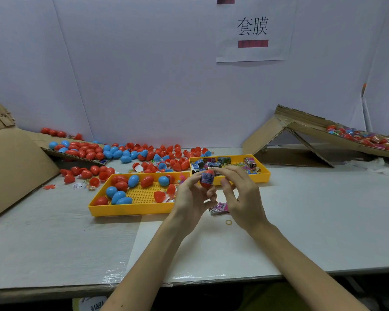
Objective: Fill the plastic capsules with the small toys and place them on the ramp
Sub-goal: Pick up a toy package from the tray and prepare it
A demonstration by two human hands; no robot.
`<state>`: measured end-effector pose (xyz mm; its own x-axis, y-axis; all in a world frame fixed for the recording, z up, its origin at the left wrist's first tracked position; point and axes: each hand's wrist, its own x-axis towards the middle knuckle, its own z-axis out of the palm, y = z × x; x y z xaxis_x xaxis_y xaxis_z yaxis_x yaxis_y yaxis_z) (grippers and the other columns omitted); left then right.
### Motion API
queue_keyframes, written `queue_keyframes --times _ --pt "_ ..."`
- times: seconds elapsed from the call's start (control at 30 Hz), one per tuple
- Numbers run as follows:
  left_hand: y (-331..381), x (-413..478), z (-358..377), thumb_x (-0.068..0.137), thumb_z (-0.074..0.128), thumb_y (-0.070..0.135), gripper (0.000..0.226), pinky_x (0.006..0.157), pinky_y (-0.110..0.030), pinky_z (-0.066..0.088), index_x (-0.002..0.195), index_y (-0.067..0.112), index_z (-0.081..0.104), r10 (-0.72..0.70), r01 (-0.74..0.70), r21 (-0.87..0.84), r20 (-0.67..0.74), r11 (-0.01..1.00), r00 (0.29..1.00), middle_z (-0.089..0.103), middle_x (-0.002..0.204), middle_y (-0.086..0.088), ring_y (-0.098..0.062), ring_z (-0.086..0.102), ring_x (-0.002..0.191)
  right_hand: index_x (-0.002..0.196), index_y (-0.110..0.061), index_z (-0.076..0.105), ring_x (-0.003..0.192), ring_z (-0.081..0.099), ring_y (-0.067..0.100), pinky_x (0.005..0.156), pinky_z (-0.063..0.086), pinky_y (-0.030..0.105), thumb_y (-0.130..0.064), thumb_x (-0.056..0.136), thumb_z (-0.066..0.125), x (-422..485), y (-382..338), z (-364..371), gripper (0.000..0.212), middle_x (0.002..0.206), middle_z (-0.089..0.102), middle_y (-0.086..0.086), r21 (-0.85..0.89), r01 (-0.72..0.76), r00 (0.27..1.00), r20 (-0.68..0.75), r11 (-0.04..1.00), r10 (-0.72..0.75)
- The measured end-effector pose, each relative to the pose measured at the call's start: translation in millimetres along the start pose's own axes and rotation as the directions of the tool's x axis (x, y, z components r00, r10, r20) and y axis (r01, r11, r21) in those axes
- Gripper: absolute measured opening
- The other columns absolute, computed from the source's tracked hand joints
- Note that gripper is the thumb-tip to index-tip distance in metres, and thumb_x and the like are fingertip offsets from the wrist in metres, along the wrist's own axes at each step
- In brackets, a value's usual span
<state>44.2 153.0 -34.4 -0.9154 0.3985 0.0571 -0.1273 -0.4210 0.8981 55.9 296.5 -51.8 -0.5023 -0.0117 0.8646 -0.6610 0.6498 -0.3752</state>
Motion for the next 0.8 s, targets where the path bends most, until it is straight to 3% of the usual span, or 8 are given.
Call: queue_keyframes --times 0.17,0.27,0.43,0.53,0.6,0.7,0.8 --pt "-2.3 2.4 1.1 0.108 0.024 0.041 0.050 0.055 -0.025 0.038 0.114 0.007 0.061 -0.070 0.070 -0.023 -0.020 0.997 0.997 0.037 0.053 -0.003 -0.011 0.039 0.049 0.107 -0.012 0.068 0.094 0.058 -0.003 0.065 0.053 0.022 -0.016 0.093 0.061 0.4 1.1 1.5 0.016 0.109 0.062 -0.006 0.067 -0.029 1.000 0.005 0.997 0.028" --pt "-3.0 1.2 2.5 0.108 0.022 0.046 0.056 0.053 -0.023 0.038 0.112 0.008 0.063 -0.098 0.098 -0.026 -0.001 0.995 0.995 0.036 0.053 -0.003 -0.010 0.038 0.048 0.109 -0.012 0.067 0.088 0.062 0.006 0.061 0.054 0.026 -0.020 0.090 0.066 0.2 1.4 1.2 0.020 0.109 0.065 -0.003 0.083 -0.035 0.999 0.008 0.996 0.035" --pt "-6.6 1.8 3.4 0.105 0.026 0.053 0.065 0.067 -0.029 0.039 0.120 0.001 0.062 -0.125 0.126 0.024 -0.044 0.992 0.991 0.039 0.057 -0.001 -0.010 0.043 0.051 0.117 -0.013 0.069 0.092 0.063 0.007 0.063 0.053 0.024 -0.019 0.092 0.065 -0.8 1.8 0.7 0.026 0.109 0.070 -0.002 0.087 -0.022 0.999 0.028 0.996 0.020" --pt "-4.9 1.0 6.7 0.105 0.029 0.052 0.052 0.068 -0.029 0.049 0.111 0.013 0.063 -0.029 0.044 0.143 -0.106 0.989 0.994 0.057 0.064 -0.003 -0.011 0.057 0.059 0.112 -0.011 0.071 0.089 0.063 0.008 0.061 0.052 0.022 -0.015 0.090 0.068 -1.4 4.5 0.5 0.023 0.102 0.071 0.002 0.051 0.008 1.000 -0.024 0.999 -0.006" --pt "-3.2 1.3 8.4 0.104 0.041 0.046 0.033 0.070 -0.029 0.055 0.115 0.022 0.060 0.062 -0.037 0.185 -0.136 0.982 0.989 0.070 0.086 -0.004 -0.015 0.071 0.074 0.112 -0.011 0.071 0.086 0.063 0.009 0.061 0.053 0.021 -0.013 0.089 0.071 -0.8 6.1 -0.2 0.023 0.099 0.070 0.002 0.044 -0.007 0.999 -0.052 0.999 0.009" --pt "-1.9 0.9 7.4 0.099 0.060 0.025 0.022 0.076 -0.028 0.058 0.121 0.020 0.060 0.185 -0.152 0.225 -0.134 0.962 0.974 0.069 0.115 -0.008 -0.019 0.074 0.095 0.117 -0.014 0.069 0.085 0.065 0.008 0.066 0.056 0.016 -0.018 0.091 0.070 1.8 4.2 -0.4 0.027 0.101 0.066 -0.004 0.101 -0.085 0.995 -0.036 0.991 0.089" --pt "-1.1 -1.1 5.4 0.093 0.067 0.017 0.025 0.082 -0.029 0.059 0.118 0.017 0.066 0.233 -0.197 0.242 -0.129 0.950 0.964 0.070 0.116 -0.012 -0.020 0.073 0.100 0.115 -0.026 0.067 0.091 0.065 0.005 0.068 0.056 0.017 -0.023 0.094 0.065 4.7 0.2 -1.8 0.022 0.103 0.062 -0.010 0.211 -0.199 0.980 0.024 0.957 0.198"
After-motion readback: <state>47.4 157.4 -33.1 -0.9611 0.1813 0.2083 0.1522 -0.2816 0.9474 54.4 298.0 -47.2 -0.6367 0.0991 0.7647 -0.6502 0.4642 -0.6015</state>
